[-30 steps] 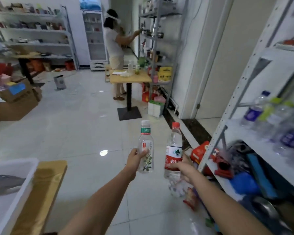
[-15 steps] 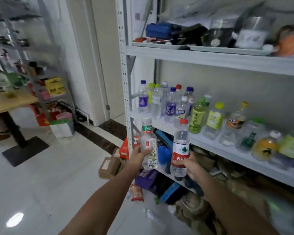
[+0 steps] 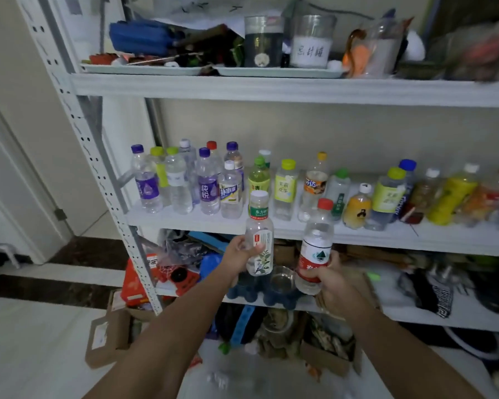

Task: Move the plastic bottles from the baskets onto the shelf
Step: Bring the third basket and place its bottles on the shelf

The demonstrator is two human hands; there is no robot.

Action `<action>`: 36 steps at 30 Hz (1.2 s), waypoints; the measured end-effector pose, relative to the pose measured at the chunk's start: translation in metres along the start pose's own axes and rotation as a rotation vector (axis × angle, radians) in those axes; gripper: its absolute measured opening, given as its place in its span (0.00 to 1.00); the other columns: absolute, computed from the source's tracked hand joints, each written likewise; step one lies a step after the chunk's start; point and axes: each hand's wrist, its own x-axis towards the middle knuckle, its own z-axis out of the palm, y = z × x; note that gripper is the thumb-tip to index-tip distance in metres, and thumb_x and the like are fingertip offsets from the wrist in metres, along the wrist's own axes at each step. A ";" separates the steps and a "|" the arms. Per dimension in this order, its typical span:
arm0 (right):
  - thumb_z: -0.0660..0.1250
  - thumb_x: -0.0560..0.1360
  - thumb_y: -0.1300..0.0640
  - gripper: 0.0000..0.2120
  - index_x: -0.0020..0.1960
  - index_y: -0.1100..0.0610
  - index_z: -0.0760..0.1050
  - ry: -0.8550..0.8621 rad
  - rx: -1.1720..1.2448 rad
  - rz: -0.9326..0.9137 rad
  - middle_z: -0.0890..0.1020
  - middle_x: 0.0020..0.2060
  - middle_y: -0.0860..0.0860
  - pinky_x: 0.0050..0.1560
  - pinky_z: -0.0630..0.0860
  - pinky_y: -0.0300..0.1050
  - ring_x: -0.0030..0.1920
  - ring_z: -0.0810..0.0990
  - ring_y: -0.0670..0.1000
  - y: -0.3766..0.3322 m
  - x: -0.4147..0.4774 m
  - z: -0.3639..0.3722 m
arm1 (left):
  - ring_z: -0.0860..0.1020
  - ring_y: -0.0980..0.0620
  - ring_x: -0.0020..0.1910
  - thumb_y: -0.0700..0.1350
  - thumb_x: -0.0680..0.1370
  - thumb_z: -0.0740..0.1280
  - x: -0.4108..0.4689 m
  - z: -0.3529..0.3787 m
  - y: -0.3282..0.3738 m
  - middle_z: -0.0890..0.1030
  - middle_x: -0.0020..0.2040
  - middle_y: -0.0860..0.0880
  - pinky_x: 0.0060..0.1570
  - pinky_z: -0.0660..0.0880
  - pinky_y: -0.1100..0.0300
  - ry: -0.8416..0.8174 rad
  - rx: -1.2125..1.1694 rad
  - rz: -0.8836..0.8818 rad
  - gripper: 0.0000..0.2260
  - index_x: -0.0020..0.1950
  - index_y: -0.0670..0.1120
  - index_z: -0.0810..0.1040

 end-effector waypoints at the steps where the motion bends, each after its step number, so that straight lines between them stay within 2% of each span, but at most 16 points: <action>1: 0.76 0.60 0.74 0.40 0.65 0.55 0.64 0.019 0.015 0.000 0.77 0.59 0.54 0.62 0.70 0.65 0.60 0.74 0.59 -0.004 0.003 -0.004 | 0.81 0.45 0.52 0.42 0.73 0.74 0.007 0.005 0.003 0.79 0.58 0.44 0.47 0.80 0.50 -0.022 -0.003 0.000 0.20 0.61 0.41 0.73; 4: 0.74 0.61 0.77 0.38 0.65 0.56 0.64 0.053 0.066 -0.023 0.76 0.58 0.56 0.59 0.72 0.59 0.58 0.73 0.58 -0.017 0.019 -0.011 | 0.80 0.42 0.55 0.40 0.71 0.76 0.031 0.021 0.011 0.79 0.59 0.42 0.54 0.78 0.42 -0.065 -0.009 0.023 0.20 0.60 0.41 0.74; 7: 0.73 0.62 0.77 0.36 0.63 0.56 0.63 0.079 0.103 -0.059 0.75 0.57 0.56 0.53 0.72 0.55 0.56 0.73 0.57 -0.030 0.042 -0.013 | 0.78 0.42 0.58 0.43 0.66 0.79 0.057 0.036 0.015 0.78 0.60 0.43 0.58 0.75 0.39 -0.084 0.009 0.051 0.22 0.56 0.44 0.76; 10: 0.75 0.61 0.74 0.36 0.61 0.53 0.63 0.095 0.111 -0.082 0.74 0.58 0.54 0.59 0.72 0.58 0.59 0.72 0.57 -0.040 0.069 -0.009 | 0.78 0.42 0.59 0.42 0.66 0.79 0.085 0.049 0.019 0.77 0.63 0.43 0.58 0.75 0.39 -0.104 -0.028 0.066 0.23 0.58 0.44 0.76; 12: 0.77 0.62 0.72 0.38 0.65 0.53 0.63 0.138 0.039 -0.094 0.71 0.61 0.54 0.62 0.71 0.58 0.61 0.71 0.57 -0.047 0.087 -0.007 | 0.77 0.43 0.59 0.39 0.70 0.76 0.098 0.058 0.024 0.77 0.63 0.44 0.56 0.77 0.42 -0.090 -0.041 0.068 0.21 0.61 0.42 0.75; 13: 0.77 0.61 0.71 0.40 0.66 0.53 0.63 0.147 0.008 -0.104 0.70 0.62 0.55 0.62 0.70 0.57 0.62 0.70 0.57 -0.050 0.095 -0.006 | 0.77 0.44 0.59 0.38 0.71 0.75 0.106 0.061 0.025 0.77 0.63 0.45 0.51 0.78 0.46 -0.087 -0.045 0.071 0.22 0.63 0.42 0.74; 15: 0.78 0.61 0.70 0.41 0.66 0.52 0.63 0.118 -0.005 -0.132 0.69 0.63 0.55 0.64 0.70 0.58 0.63 0.70 0.57 -0.054 0.112 -0.003 | 0.75 0.48 0.59 0.39 0.73 0.74 0.120 0.066 0.029 0.76 0.61 0.49 0.42 0.74 0.59 -0.090 -0.038 0.081 0.23 0.66 0.43 0.73; 19: 0.81 0.56 0.68 0.40 0.61 0.50 0.66 0.065 -0.072 -0.220 0.71 0.64 0.56 0.65 0.71 0.57 0.63 0.72 0.55 -0.053 0.140 0.002 | 0.73 0.52 0.58 0.39 0.74 0.72 0.142 0.073 0.027 0.75 0.59 0.52 0.45 0.70 0.62 -0.095 -0.046 0.068 0.23 0.68 0.42 0.72; 21: 0.81 0.57 0.67 0.40 0.62 0.50 0.67 0.053 -0.094 -0.248 0.72 0.63 0.55 0.61 0.73 0.51 0.62 0.72 0.55 -0.056 0.149 0.005 | 0.73 0.51 0.61 0.40 0.73 0.74 0.150 0.073 0.025 0.76 0.61 0.51 0.52 0.72 0.59 -0.075 -0.043 0.059 0.25 0.68 0.42 0.72; 23: 0.80 0.57 0.69 0.37 0.60 0.51 0.68 0.025 -0.116 -0.283 0.73 0.61 0.55 0.53 0.73 0.45 0.61 0.73 0.55 -0.059 0.158 0.007 | 0.71 0.48 0.67 0.43 0.69 0.77 0.156 0.073 0.022 0.75 0.67 0.48 0.64 0.71 0.49 -0.065 -0.034 0.067 0.31 0.70 0.43 0.70; 24: 0.80 0.57 0.69 0.36 0.58 0.51 0.69 0.016 -0.138 -0.296 0.74 0.61 0.56 0.51 0.73 0.44 0.61 0.73 0.56 -0.059 0.162 0.009 | 0.72 0.47 0.68 0.43 0.69 0.77 0.158 0.073 0.020 0.75 0.67 0.47 0.67 0.69 0.45 -0.066 -0.028 0.079 0.32 0.70 0.43 0.70; 27: 0.80 0.57 0.68 0.34 0.57 0.51 0.69 0.008 -0.190 -0.293 0.73 0.60 0.56 0.56 0.73 0.49 0.61 0.73 0.57 -0.061 0.172 0.012 | 0.74 0.46 0.66 0.41 0.71 0.75 0.163 0.074 0.016 0.78 0.64 0.46 0.66 0.70 0.43 -0.069 -0.022 0.079 0.27 0.68 0.43 0.71; 31: 0.80 0.59 0.66 0.38 0.65 0.57 0.68 0.014 -0.225 -0.266 0.72 0.62 0.55 0.57 0.71 0.47 0.61 0.73 0.55 -0.066 0.177 0.015 | 0.76 0.48 0.63 0.44 0.73 0.74 0.166 0.078 0.014 0.80 0.62 0.48 0.63 0.73 0.42 -0.104 0.004 0.105 0.24 0.67 0.46 0.73; 36: 0.78 0.61 0.69 0.40 0.68 0.56 0.63 -0.048 -0.213 -0.283 0.74 0.62 0.54 0.59 0.71 0.47 0.62 0.73 0.54 -0.063 0.172 0.015 | 0.77 0.49 0.62 0.42 0.77 0.69 0.167 0.082 0.012 0.80 0.62 0.48 0.61 0.75 0.50 -0.085 0.110 0.164 0.20 0.69 0.45 0.71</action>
